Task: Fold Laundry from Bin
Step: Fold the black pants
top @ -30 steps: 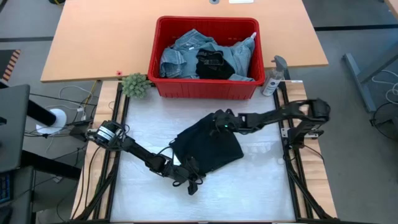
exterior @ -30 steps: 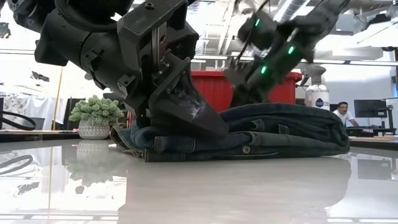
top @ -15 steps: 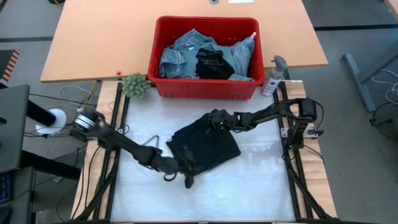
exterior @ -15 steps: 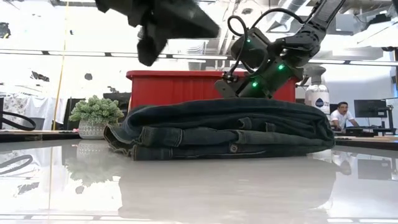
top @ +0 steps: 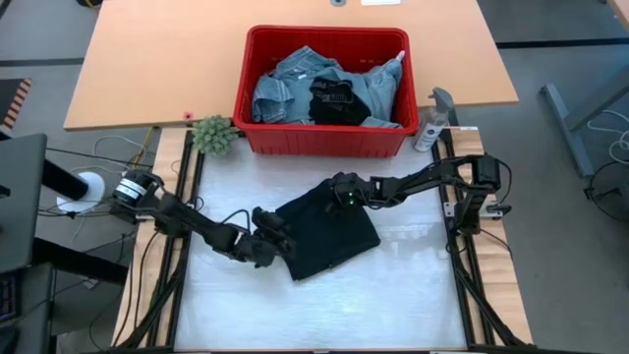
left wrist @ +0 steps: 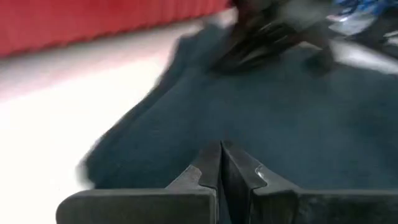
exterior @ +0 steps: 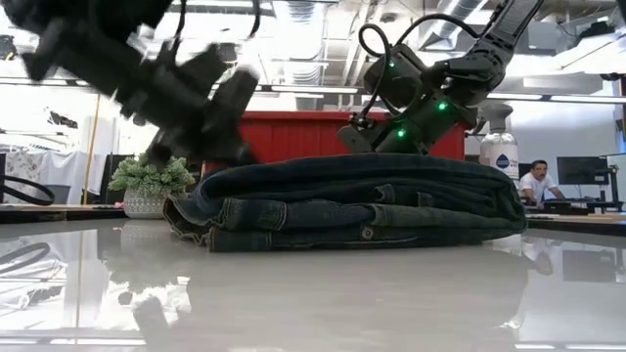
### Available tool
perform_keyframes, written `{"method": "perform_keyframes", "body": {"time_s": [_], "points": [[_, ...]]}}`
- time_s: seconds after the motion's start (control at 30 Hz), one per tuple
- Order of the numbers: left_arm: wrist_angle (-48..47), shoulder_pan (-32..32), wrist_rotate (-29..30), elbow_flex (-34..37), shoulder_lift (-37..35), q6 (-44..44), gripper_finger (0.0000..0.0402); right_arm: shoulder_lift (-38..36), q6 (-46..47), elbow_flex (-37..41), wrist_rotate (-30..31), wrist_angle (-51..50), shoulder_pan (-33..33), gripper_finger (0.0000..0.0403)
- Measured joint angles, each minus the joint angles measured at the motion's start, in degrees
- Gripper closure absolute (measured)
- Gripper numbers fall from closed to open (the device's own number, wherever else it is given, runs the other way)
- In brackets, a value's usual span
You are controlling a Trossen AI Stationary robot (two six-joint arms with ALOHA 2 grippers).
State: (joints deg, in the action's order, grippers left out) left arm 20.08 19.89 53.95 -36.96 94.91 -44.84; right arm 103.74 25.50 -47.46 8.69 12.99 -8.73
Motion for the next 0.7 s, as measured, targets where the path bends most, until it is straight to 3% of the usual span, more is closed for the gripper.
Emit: {"method": "perform_keyframes", "body": {"time_s": [0.27, 0.5, 0.7], "points": [[6.0, -4.0, -5.4, 9.5, 0.0, -8.4, 0.0401, -0.1, 1.4, 0.0, 0.2, 0.8, 0.0, 0.0388], [8.8, -3.9, -7.2, 10.0, -0.1, -8.1, 0.0402, -11.5, 1.6, -1.3, -0.2, -0.2, 1.8, 0.0388], [9.7, -4.4, -8.6, 9.6, -0.1, -6.9, 0.0401, -18.2, 2.0, -1.3, 3.3, -1.5, 9.5, 0.0388]]}}
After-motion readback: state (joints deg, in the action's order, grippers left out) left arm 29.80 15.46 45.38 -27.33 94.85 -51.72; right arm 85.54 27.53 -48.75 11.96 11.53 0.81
